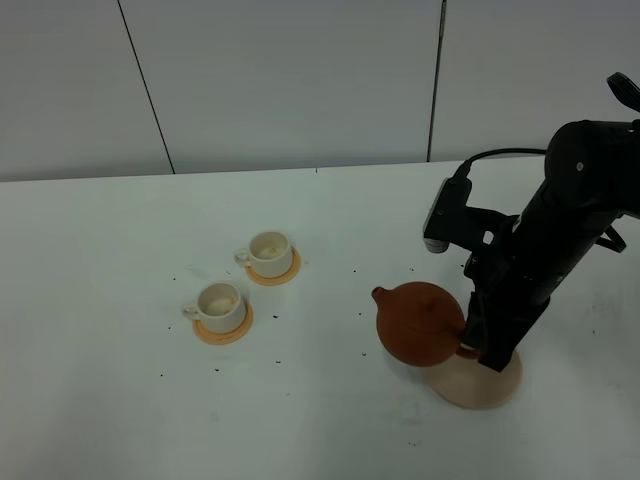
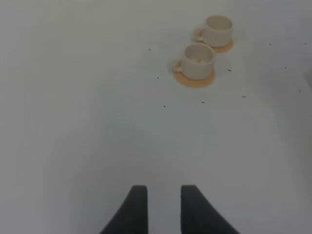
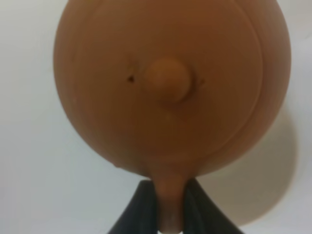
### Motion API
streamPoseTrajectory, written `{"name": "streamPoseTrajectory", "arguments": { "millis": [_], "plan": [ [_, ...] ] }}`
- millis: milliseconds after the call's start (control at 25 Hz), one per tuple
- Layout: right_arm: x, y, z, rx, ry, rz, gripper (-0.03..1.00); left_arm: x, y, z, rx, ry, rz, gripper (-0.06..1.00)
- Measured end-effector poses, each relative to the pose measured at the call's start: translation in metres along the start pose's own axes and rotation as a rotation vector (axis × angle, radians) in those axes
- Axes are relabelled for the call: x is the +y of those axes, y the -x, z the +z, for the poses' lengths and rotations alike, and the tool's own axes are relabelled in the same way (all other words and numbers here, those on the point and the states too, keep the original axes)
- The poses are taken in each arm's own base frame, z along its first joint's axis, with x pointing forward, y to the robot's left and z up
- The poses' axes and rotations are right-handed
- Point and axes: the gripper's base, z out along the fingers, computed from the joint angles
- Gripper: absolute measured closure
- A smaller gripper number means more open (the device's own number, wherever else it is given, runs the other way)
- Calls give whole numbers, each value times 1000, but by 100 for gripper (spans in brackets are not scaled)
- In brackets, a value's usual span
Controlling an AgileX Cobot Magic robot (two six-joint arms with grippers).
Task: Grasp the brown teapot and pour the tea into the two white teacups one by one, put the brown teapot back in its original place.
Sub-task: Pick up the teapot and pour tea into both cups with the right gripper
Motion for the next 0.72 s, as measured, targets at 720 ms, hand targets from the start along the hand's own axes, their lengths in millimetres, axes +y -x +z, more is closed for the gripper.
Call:
{"name": "streamPoseTrajectory", "arguments": {
  "millis": [720],
  "plan": [
    [-38,62,9,82,-38,-150,87,0,0,0,0,0,0,70]
  ]
}}
